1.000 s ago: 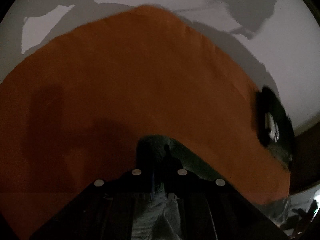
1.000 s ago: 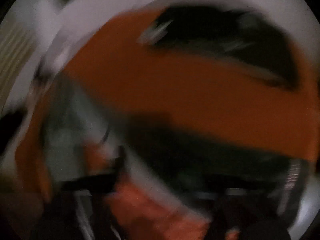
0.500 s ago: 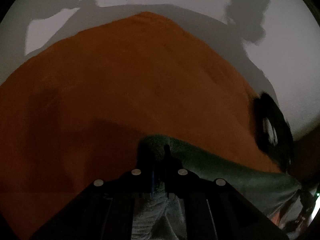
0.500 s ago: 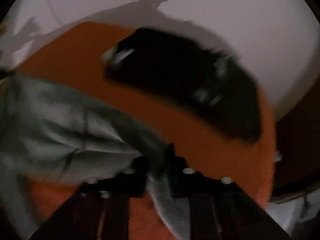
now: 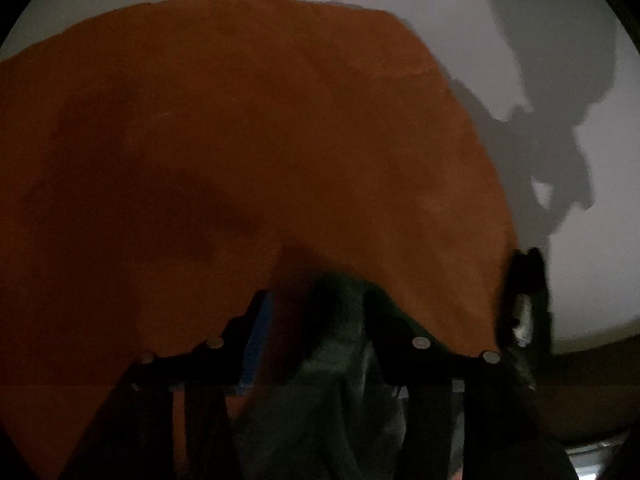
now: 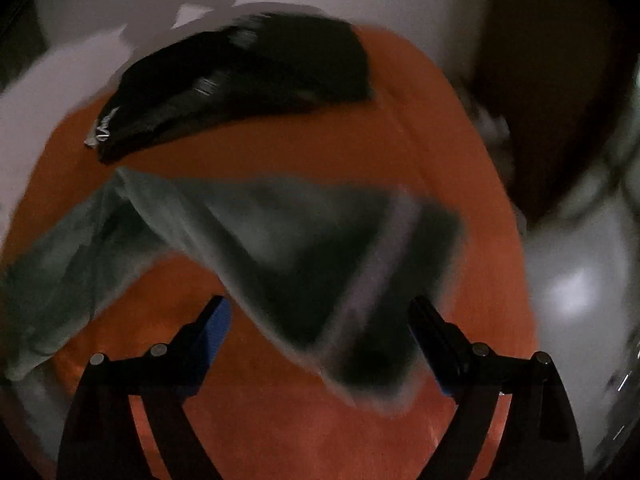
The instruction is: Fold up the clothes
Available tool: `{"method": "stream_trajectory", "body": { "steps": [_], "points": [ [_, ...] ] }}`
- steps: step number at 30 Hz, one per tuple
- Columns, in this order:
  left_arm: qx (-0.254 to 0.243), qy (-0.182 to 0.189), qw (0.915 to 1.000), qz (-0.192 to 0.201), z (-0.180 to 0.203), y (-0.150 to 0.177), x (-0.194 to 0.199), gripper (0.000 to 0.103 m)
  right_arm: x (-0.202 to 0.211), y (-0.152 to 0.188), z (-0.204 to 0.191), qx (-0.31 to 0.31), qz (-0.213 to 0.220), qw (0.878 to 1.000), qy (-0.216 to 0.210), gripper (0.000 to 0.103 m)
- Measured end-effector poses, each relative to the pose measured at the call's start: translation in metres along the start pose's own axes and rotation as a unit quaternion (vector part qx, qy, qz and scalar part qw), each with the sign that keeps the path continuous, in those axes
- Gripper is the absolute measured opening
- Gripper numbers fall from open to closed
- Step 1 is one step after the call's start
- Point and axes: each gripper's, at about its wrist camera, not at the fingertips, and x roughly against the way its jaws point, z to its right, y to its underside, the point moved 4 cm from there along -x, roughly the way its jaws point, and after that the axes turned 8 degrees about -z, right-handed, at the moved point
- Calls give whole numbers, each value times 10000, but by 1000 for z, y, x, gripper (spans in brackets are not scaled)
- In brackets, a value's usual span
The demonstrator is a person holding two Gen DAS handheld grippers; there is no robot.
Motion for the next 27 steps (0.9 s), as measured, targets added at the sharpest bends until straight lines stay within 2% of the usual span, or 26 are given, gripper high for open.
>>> {"method": "stream_trajectory", "body": {
  "steps": [2, 4, 7, 8, 9, 10, 11, 12, 14, 16, 17, 20, 23, 25, 27],
  "points": [
    [-205, 47, 9997, -84, -5, 12, 7, 51, -6, 35, 22, -296, -86, 9992, -263, 89],
    [-411, 94, 9990, -167, -10, 25, 14, 53, -17, 54, 22, -267, -73, 9989, -368, 89],
    [-718, 165, 9969, -293, -18, 43, 24, 57, -26, 48, 15, 77, 305, 9994, 109, 87],
    [-820, 189, 9959, -335, -21, 49, 28, 58, -25, 44, 13, 154, 436, 9989, 125, 65],
    [-899, 208, 9950, -378, -23, 55, 31, 59, -23, 38, 11, 219, 499, 9985, -44, 14],
    [-827, 200, 9954, -436, -24, 56, 28, 59, -18, 29, 10, 196, 463, 9987, -78, 7],
    [-753, 207, 9957, -492, -25, 58, 28, 59, -7, 19, 13, 60, 456, 9989, -61, 7],
    [-664, 309, 9959, -534, -30, 68, 40, 59, 11, 8, 18, -157, 596, 9978, -228, 7],
    [-588, 381, 9957, -602, -36, 79, 53, 59, 67, -17, 34, -821, 981, 9885, -802, 7],
    [-601, 351, 9955, -641, -37, 80, 60, 59, 121, -35, 51, -1326, 1219, 9769, -1152, 7],
    [-677, 326, 9957, -541, -35, 80, 70, 59, 150, -40, 54, -1404, 1341, 9735, -1212, 7],
    [-854, 274, 9955, -292, -30, 83, 100, 59, 216, -43, 44, -1184, 1628, 9734, -1094, 7],
    [-865, 239, 9959, -139, -30, 82, 111, 59, 265, -35, 30, -920, 1888, 9705, -1186, 7],
    [-698, 265, 9971, -137, -32, 79, 105, 59, 272, -49, 21, -692, 1914, 9748, -917, 7],
    [-501, 306, 9981, -167, -34, 75, 97, 59, 249, -78, 20, -630, 1733, 9812, -566, 7]
  ]
}}
